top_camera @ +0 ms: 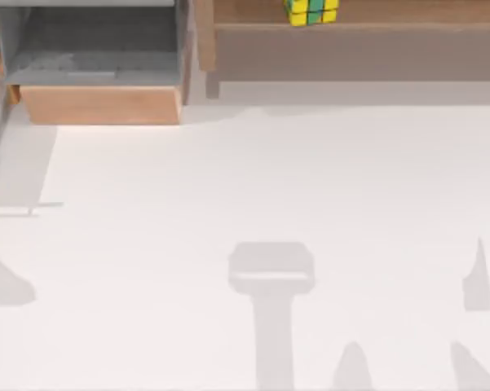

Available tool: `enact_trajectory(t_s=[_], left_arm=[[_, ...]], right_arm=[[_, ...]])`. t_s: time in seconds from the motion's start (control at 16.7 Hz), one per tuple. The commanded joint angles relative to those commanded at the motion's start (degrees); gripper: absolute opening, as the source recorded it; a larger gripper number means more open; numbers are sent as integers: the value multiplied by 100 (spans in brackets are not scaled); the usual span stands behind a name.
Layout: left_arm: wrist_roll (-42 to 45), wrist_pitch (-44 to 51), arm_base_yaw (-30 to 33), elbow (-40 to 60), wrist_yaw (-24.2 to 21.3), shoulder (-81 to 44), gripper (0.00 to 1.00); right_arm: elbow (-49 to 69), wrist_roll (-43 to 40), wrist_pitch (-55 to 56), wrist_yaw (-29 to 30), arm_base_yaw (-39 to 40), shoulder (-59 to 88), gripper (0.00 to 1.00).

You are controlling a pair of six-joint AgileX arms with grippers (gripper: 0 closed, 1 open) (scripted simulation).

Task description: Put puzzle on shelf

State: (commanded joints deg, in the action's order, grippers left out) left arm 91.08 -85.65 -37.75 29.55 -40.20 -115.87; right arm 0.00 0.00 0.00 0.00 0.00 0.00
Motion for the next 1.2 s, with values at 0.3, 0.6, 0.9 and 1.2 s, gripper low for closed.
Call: enact_trajectory(t_s=[0.3, 0.6, 0.9, 1.2], left_arm=[[0, 0, 0, 0, 0, 0, 62], [0, 0, 0, 0, 0, 0, 25], [0, 0, 0, 0, 0, 0, 0], [0, 0, 0, 0, 0, 0, 0]], right_arm=[[0, 0, 0, 0, 0, 0, 100], [0, 0, 0, 0, 0, 0, 100], [0, 0, 0, 0, 0, 0, 100], [0, 0, 0, 0, 0, 0, 100]])
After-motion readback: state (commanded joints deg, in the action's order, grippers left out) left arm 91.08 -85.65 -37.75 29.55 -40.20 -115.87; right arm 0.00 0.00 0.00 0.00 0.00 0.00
